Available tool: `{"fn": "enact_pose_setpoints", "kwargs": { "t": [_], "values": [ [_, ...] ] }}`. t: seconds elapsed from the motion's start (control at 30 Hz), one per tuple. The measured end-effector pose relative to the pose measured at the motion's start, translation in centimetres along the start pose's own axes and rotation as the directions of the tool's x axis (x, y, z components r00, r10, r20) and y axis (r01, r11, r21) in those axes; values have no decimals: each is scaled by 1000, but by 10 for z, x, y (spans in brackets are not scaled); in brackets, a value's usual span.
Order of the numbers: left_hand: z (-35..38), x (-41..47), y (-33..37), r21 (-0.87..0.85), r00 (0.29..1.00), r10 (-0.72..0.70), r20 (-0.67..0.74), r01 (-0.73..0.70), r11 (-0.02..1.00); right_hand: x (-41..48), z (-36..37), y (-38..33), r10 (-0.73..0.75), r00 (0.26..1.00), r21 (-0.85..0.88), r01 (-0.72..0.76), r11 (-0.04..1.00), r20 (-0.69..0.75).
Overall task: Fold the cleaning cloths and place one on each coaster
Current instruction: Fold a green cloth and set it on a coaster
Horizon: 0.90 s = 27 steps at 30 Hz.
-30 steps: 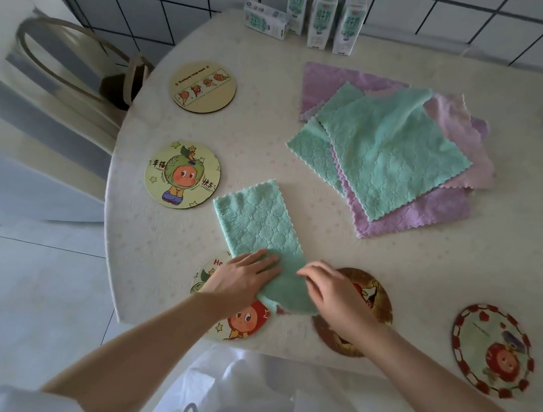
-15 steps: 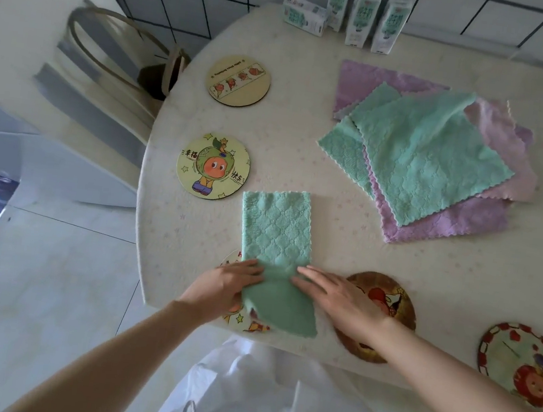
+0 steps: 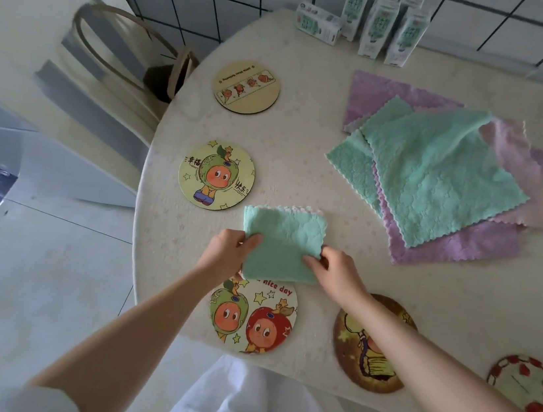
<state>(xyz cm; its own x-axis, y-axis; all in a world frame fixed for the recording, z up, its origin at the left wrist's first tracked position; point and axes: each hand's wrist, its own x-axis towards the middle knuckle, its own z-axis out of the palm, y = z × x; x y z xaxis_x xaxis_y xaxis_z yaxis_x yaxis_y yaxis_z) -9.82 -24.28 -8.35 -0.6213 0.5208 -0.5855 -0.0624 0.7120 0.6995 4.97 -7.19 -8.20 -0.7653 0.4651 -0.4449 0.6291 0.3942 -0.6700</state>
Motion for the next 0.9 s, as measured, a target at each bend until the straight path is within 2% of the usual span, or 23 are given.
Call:
{"fn": "enact_pose_setpoints", "kwargs": {
  "t": [0.27, 0.47, 0.53, 0.57, 0.6, 0.63, 0.7, 0.73, 0.8, 0.87, 0.9],
  "values": [
    [2, 11, 1, 22, 993, -72, -89, 75, 997, 27, 9, -2, 49, 999, -89, -49, 995, -4],
    [7, 11, -4, -87, 974, -130, -187, 115, 989, 30, 8, -5, 100, 995, -146, -99, 984, -3],
    [8, 7, -7, 8, 954, -49, -295, 54, 999, 30, 9, -6, 117, 993, -132, -116, 984, 1],
    [7, 4, -9, 144, 930, 57, -362, -4, 990, 30, 9, -7, 124, 992, -123, -123, 985, 0],
    [7, 1, -12, 318, 894, 207, -397, -77, 945, 30, 10, -8, 128, 992, -116, -127, 985, -1],
    [6, -1, -17, 487, 849, 373, -373, -163, 858, 31, 10, -9, 131, 991, -108, -131, 986, -1],
    [7, -2, -25, 703, 756, 624, -196, -336, 627, 31, 10, -10, 146, 989, -107, -145, 984, -3],
    [9, -2, -29, 744, 738, 669, -89, -397, 538, 30, 10, -11, 148, 989, -128, -147, 981, -9],
    [11, 1, -34, 781, 767, 639, 62, -436, 447, 26, 11, -16, 121, 991, -231, -132, 964, -60],
    [13, 4, -36, 811, 828, 548, 116, -397, 429, 18, 13, -20, -58, 981, -435, -30, 900, -187],
    [14, 5, -36, 819, 854, 505, 125, -376, 434, 14, 16, -20, -166, 966, -529, 36, 848, -200]
  ]
}}
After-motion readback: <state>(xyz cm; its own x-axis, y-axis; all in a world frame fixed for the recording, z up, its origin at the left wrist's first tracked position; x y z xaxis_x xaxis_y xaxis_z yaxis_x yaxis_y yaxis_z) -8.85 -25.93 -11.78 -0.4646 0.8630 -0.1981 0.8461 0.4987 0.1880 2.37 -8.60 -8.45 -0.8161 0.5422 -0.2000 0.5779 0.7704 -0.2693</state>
